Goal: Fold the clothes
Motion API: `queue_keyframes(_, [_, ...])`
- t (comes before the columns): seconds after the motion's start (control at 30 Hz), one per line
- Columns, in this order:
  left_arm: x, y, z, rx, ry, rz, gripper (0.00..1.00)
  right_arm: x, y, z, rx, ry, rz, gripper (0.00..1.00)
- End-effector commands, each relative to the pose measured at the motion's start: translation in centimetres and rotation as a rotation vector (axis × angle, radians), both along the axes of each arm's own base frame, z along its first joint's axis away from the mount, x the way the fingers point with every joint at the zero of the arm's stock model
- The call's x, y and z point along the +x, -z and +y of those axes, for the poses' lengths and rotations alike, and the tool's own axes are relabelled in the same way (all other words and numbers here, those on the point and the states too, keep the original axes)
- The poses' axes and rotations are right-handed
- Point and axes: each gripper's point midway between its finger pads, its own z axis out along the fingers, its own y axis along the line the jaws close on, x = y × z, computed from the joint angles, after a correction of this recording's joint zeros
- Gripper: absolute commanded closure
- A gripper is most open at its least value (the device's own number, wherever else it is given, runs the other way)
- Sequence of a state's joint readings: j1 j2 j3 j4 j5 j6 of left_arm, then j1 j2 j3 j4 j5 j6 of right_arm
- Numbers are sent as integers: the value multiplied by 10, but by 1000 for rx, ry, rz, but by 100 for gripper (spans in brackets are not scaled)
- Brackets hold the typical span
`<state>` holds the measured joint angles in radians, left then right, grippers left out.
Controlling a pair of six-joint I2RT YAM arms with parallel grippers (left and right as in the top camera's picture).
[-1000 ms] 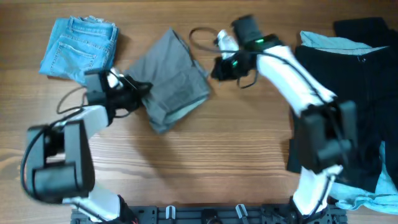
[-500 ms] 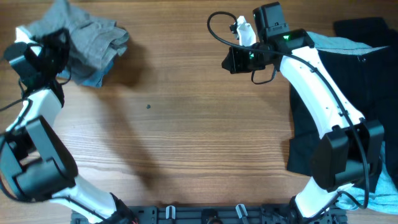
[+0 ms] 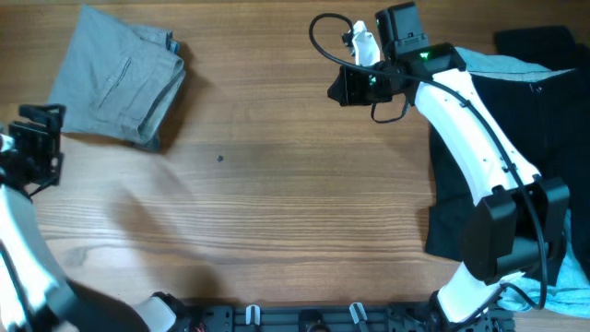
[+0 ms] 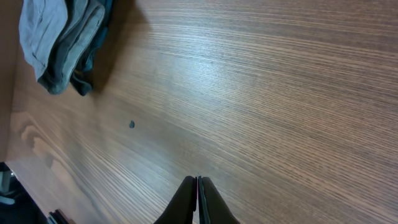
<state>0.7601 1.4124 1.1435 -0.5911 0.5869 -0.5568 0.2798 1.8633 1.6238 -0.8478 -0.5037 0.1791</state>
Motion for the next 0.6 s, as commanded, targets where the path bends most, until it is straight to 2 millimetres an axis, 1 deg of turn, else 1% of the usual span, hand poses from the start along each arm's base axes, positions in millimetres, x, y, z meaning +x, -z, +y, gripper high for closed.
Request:
queue_keyframes(0.0, [5,-91,-59,175,394,-320,0,-2,-22,-11,-48,37,-65,93])
queue_keyframes(0.03, [4,-104,-74,129,460,-383,0,-4,-32,-17,-65,52,-91,93])
queue_keyframes(0.07, [-3,-128,-101,49,598,-509,0,-9,-58,-28,-94,86,-158,93])
queue_keyframes(0.1, [-8,-137,-113,3,658,-561,0,-12,-71,-33,-106,103,-195,93])
queue_keyframes(0.13, [-19,-153,-134,-99,755,-638,0,-20,-94,-42,-118,129,-254,93])
queue_keyframes(0.17, [-25,-161,-147,-155,819,-679,0,-26,-110,-47,-119,142,-293,93])
queue_keyframes(0.2, [-29,-165,-158,-193,864,-696,0,-36,-129,-50,-107,149,-334,92])
queue_keyframes(0.23, [-28,-165,-172,-239,897,-678,0,-42,-138,-52,-96,156,-352,91])
queue_keyframes(0.27, [-25,-162,-187,-243,933,-662,0,-49,-148,-54,-80,176,-360,91])
queue_keyframes(0.3, [-12,-147,-201,-191,924,-588,0,-55,-154,-56,-68,196,-357,91])
queue_keyframes(0.33, [2,-130,-212,-124,899,-502,0,-58,-154,-57,-60,213,-338,91])
queue_keyframes(0.37, [10,-116,-228,-91,890,-423,0,-61,-151,-58,-61,219,-318,91])
queue_keyframes(0.4, [10,-109,-252,-70,936,-389,0,-64,-148,-59,-68,216,-299,92])
queue_keyframes(0.43, [6,-104,-282,-66,1006,-365,0,-66,-146,-59,-73,215,-288,92])
queue_keyframes(0.47, [-1,-100,-302,-72,1057,-344,0,-68,-145,-59,-69,210,-282,92])
queue_keyframes(0.53, [-10,-88,-322,-70,1094,-276,0,-69,-144,-59,-72,210,-273,91])
queue_keyframes(0.57, [-14,-75,-325,-47,1079,-207,0,-71,-143,-59,-71,207,-267,91])
